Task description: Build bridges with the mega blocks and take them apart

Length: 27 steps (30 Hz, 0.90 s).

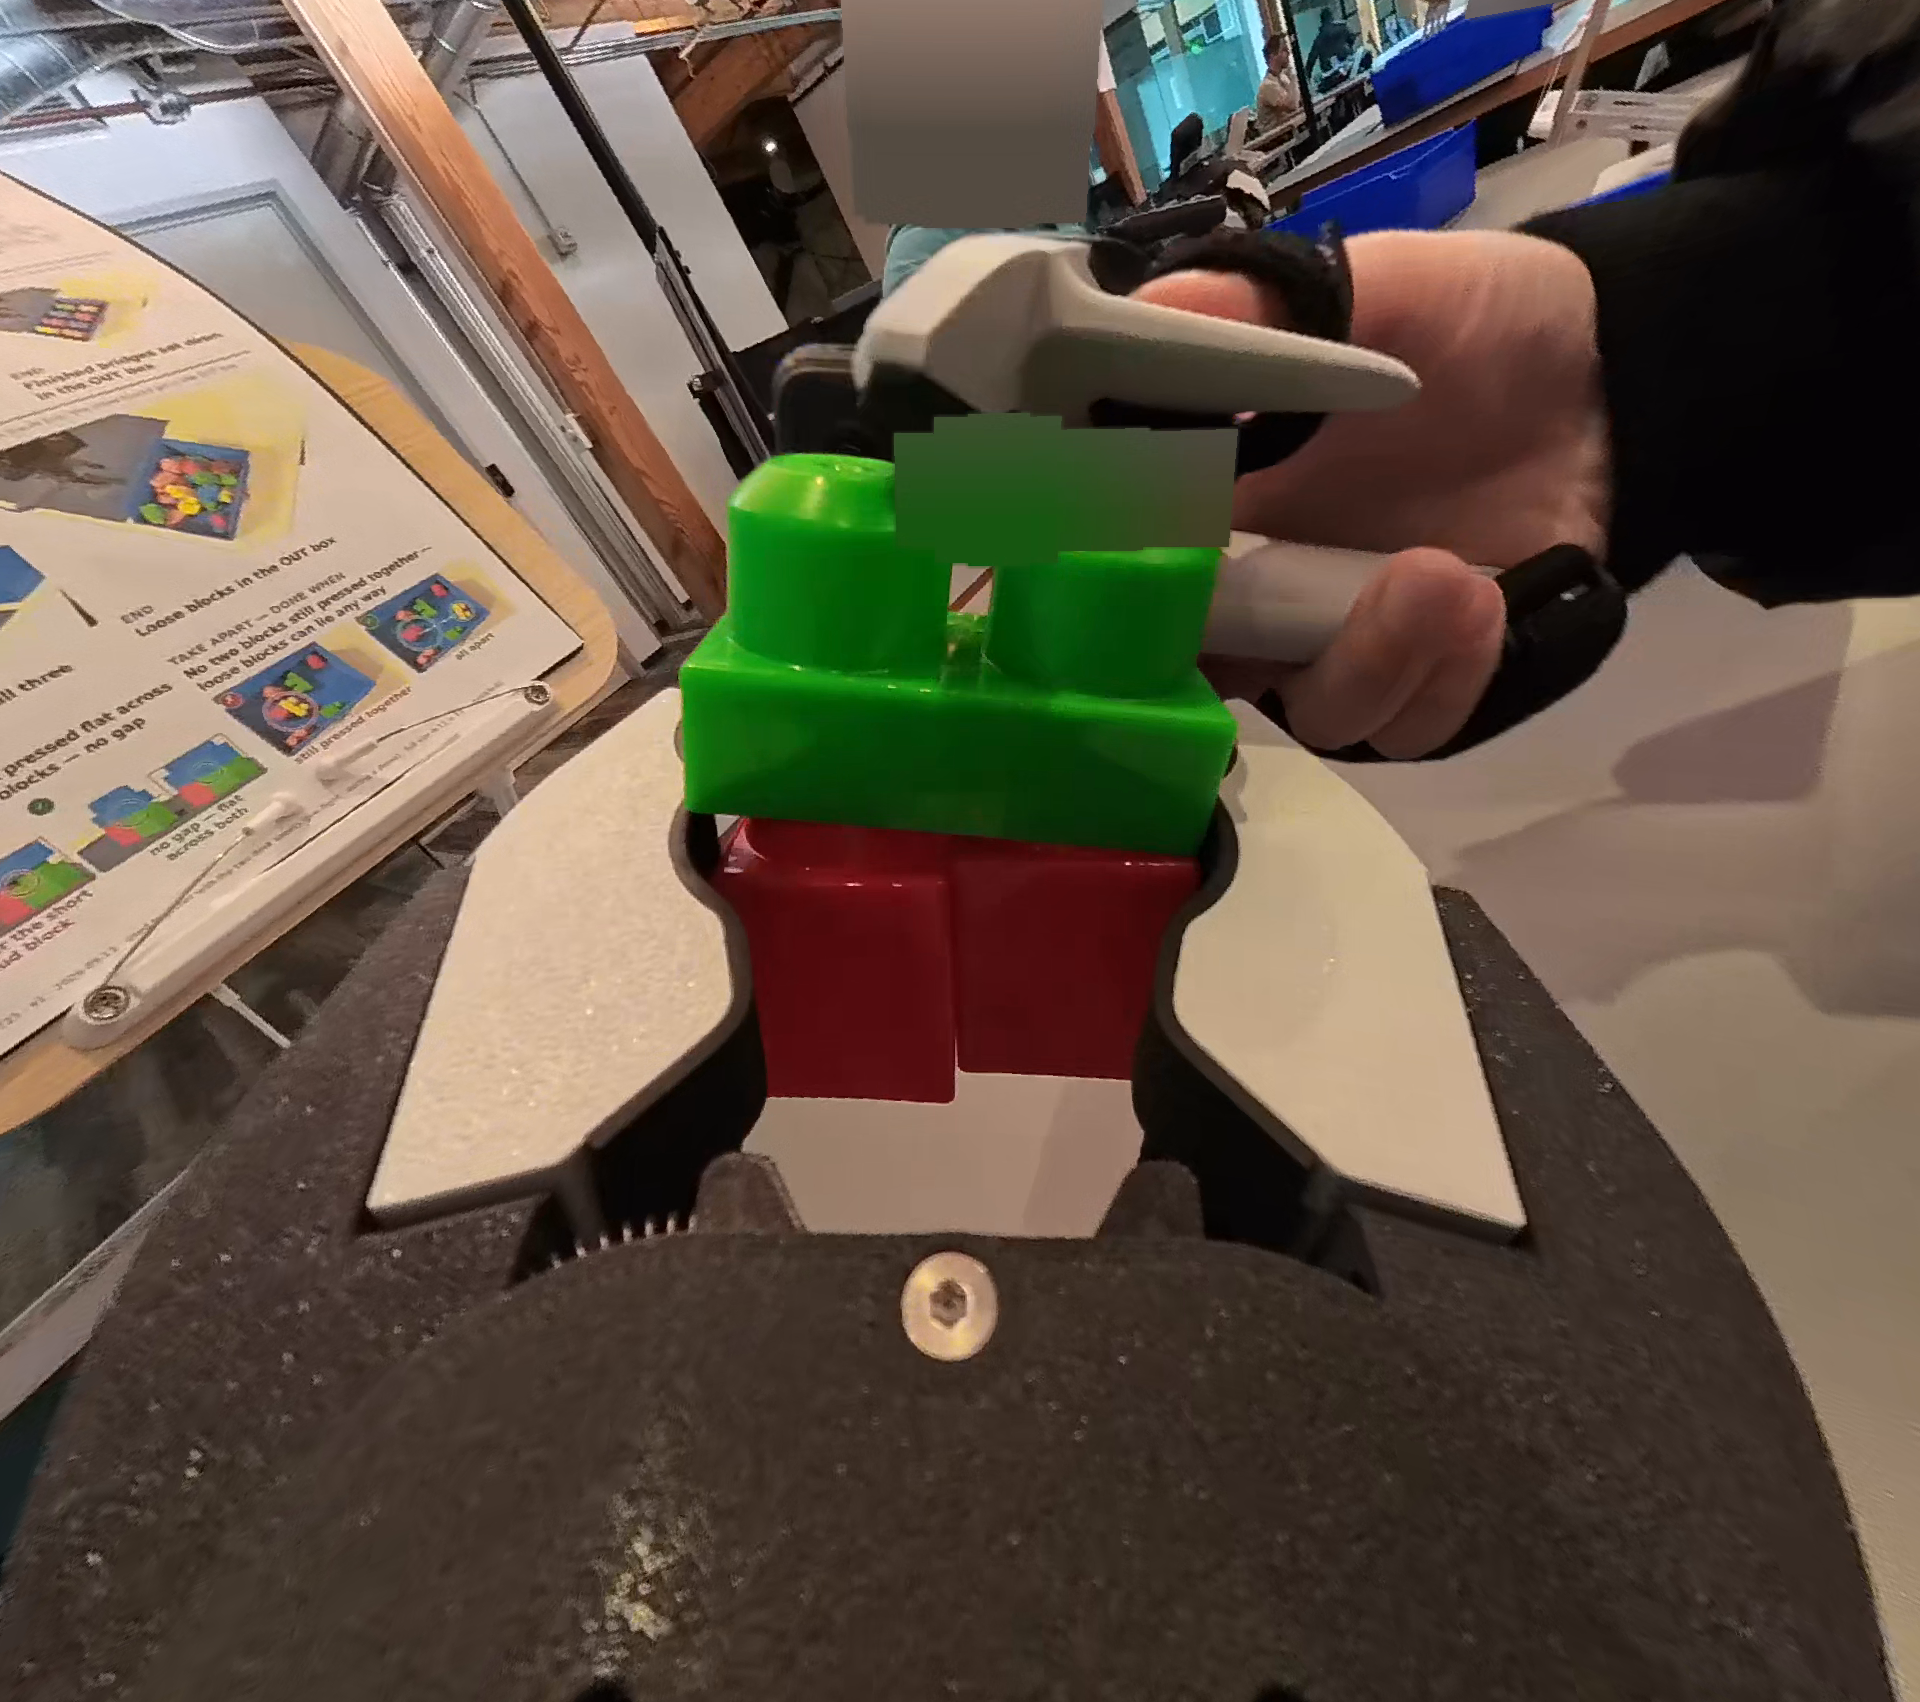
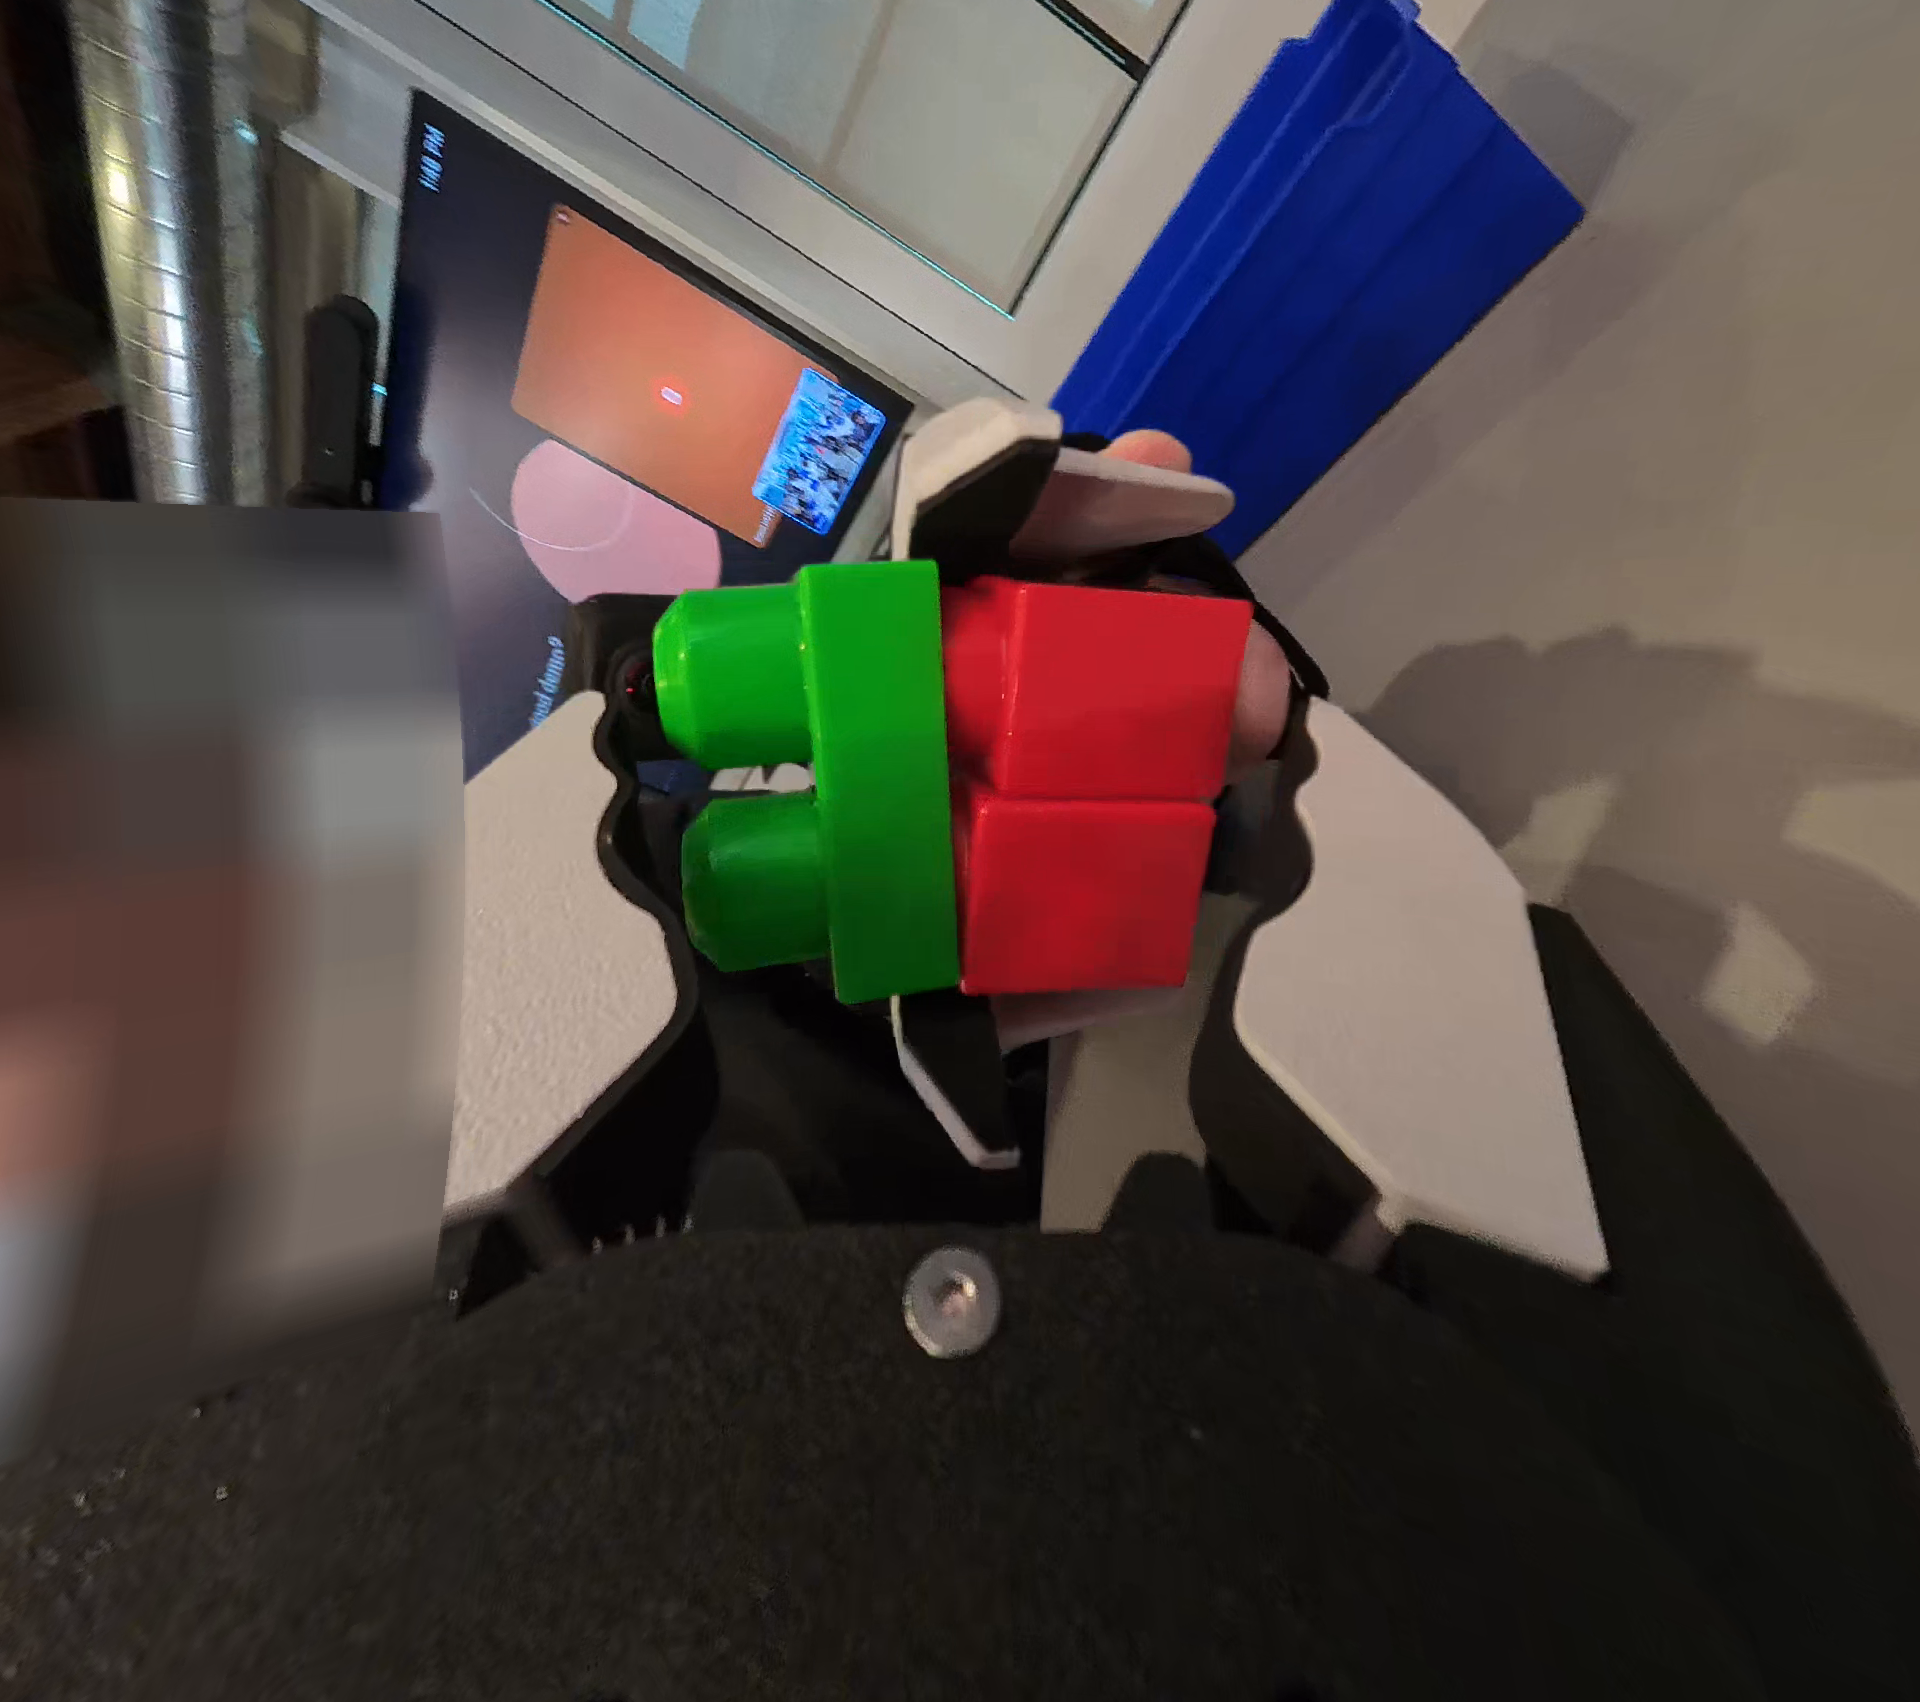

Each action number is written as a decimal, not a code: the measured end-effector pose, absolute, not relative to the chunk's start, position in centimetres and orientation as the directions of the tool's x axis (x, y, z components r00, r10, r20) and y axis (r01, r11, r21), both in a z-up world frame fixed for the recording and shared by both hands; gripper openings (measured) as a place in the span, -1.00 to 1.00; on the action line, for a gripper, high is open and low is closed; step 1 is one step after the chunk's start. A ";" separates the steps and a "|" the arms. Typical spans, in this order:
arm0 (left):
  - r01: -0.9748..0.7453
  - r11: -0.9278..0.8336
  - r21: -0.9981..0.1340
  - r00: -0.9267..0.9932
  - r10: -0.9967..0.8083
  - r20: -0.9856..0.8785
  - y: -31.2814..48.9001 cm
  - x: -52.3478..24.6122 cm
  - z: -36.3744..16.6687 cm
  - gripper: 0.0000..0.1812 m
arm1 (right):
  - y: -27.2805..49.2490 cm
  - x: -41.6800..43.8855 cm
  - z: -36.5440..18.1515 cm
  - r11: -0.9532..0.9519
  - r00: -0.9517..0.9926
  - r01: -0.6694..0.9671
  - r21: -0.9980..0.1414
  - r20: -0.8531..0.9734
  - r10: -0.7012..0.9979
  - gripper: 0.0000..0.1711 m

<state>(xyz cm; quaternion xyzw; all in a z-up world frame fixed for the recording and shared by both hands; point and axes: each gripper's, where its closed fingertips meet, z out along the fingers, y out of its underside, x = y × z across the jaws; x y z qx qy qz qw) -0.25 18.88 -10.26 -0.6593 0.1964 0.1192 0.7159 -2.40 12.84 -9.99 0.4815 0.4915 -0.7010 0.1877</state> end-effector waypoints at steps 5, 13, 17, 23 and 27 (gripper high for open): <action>-0.436 0.129 -0.891 0.886 -0.112 -0.450 18.7 0.6 -10.1 -0.02 | 12.5 -2.3 -9.5 -0.413 -0.443 0.777 -0.475 -0.879 0.178 0.23; -0.440 0.170 -0.882 0.880 -0.114 -0.461 18.3 1.1 -9.4 -0.02 | 11.2 -1.7 -8.8 -0.385 -0.443 0.813 -0.438 -0.893 0.080 0.30; -0.434 0.164 -0.886 0.884 -0.115 -0.454 18.4 0.9 -9.6 -0.02 | 12.1 -2.1 -8.8 -0.418 -0.449 0.791 -0.447 -0.888 0.101 0.19; -0.442 0.170 -0.881 0.879 -0.115 -0.463 18.4 1.0 -9.8 -0.02 | 12.3 -2.0 -9.1 -0.421 -0.456 0.776 -0.470 -0.879 0.141 0.18; -0.456 0.179 -0.872 0.872 -0.106 -0.478 18.4 1.3 -9.7 -0.01 | 12.2 -1.7 -8.9 -0.419 -0.467 0.783 -0.459 -0.880 0.091 0.18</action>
